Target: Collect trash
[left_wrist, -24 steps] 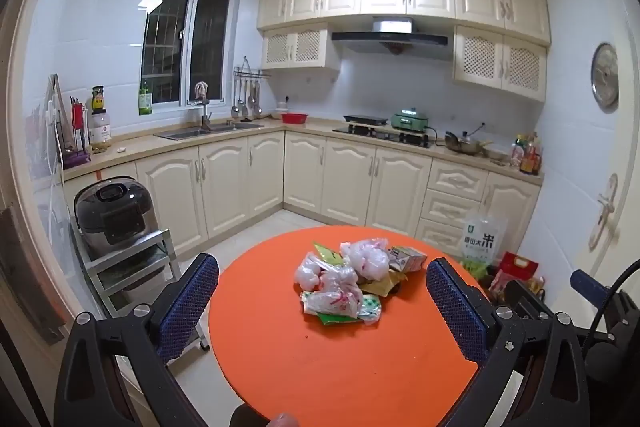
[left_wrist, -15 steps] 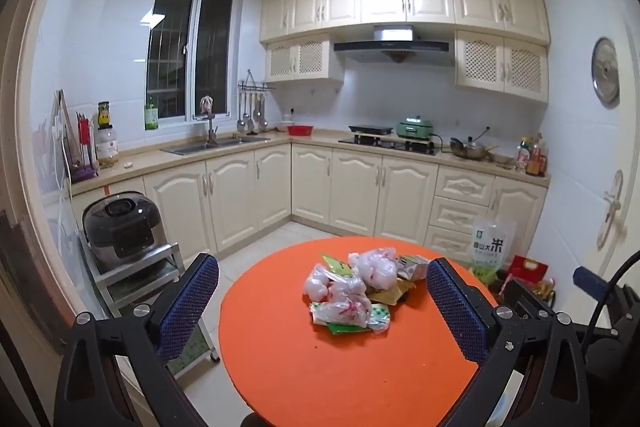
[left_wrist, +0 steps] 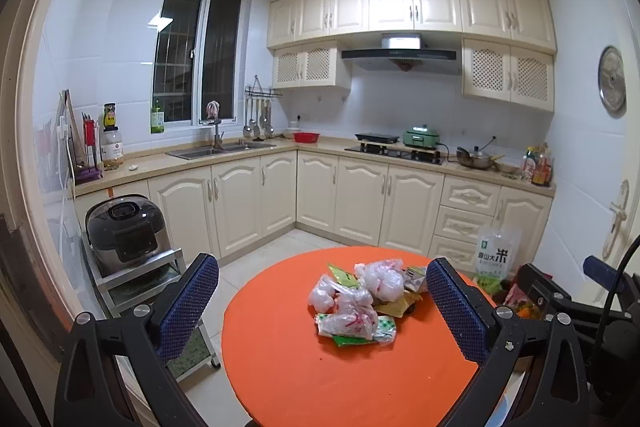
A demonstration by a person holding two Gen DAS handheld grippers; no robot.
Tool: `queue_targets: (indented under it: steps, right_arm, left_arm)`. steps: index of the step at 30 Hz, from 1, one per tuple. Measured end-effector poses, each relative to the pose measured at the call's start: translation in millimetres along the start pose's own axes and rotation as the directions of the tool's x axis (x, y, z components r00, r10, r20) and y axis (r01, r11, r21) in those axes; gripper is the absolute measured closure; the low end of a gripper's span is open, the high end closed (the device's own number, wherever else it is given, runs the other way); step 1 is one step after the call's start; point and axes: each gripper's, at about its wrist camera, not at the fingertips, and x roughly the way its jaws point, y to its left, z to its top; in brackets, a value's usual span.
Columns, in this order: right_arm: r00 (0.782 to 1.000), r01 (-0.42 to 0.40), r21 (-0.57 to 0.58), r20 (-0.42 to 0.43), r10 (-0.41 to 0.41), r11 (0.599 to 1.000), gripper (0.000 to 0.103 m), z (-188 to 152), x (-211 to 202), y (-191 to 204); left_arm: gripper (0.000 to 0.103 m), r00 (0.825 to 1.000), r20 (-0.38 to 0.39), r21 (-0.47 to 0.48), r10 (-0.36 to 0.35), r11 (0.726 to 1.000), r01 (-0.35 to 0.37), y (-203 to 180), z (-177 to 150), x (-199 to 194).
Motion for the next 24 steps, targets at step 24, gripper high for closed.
queue_targets:
  steps: [24]
  right_arm:
    - [1.000,-0.008,-0.011,0.006,0.008,1.000,0.000,17.1,9.8,0.5]
  left_arm:
    - [0.001,1.000,0.007,-0.013,-0.015,1.000,0.015,1.7,0.7,21.1]
